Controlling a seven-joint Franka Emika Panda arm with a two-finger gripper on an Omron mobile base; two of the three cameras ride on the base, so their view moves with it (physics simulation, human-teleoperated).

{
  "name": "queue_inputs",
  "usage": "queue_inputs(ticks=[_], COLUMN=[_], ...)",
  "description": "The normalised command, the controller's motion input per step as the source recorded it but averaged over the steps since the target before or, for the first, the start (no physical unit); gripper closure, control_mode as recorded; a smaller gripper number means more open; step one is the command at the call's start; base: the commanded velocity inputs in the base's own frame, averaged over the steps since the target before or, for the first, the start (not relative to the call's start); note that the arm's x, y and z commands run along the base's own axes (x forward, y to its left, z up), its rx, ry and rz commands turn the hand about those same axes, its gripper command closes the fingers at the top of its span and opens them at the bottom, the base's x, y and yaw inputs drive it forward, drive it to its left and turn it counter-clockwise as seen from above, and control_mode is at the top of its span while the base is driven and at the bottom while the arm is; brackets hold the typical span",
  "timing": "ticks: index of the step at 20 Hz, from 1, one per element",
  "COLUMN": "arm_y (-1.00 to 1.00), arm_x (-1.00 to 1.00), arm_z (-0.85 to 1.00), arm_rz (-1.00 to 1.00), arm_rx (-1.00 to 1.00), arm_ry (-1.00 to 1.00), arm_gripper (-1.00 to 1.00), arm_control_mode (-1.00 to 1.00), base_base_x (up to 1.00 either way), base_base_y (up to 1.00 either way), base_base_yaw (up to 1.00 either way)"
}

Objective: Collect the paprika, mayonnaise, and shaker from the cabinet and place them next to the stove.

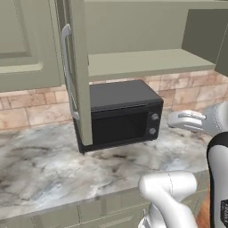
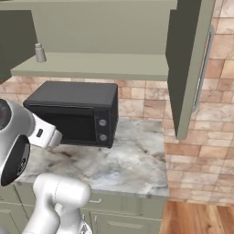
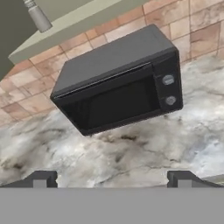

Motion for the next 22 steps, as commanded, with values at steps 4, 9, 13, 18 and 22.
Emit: queue_inputs(ticks=[4, 9, 13, 18, 22], arm_y=[0.0, 0.03, 0.19, 0.17, 0.0], arm_x=[0.44, 0.35, 0.27, 0.21, 0.16], arm_z=[0.63, 0.66, 0.54, 0.44, 0.36], arm_rz=[0.15, 0.08, 0.0, 0.0, 0.0], arm_rx=[0.0, 0.0, -0.03, -0.05, -0.01], arm_ry=[-0.2, -0.2, -0.14, -0.08, -0.06], arm_gripper=[-1.0, -1.0, -1.0, -1.0, -1.0], arm_control_mode=[-1.0, -1.0, -1.0, -1.0, -1.0], base_base_x=[0.0, 0.0, 0.0, 0.0, 0.0], base_base_y=[0.0, 0.0, 0.0, 0.0, 0.0], base_base_yaw=[0.0, 0.0, 0.0, 0.0, 0.0])
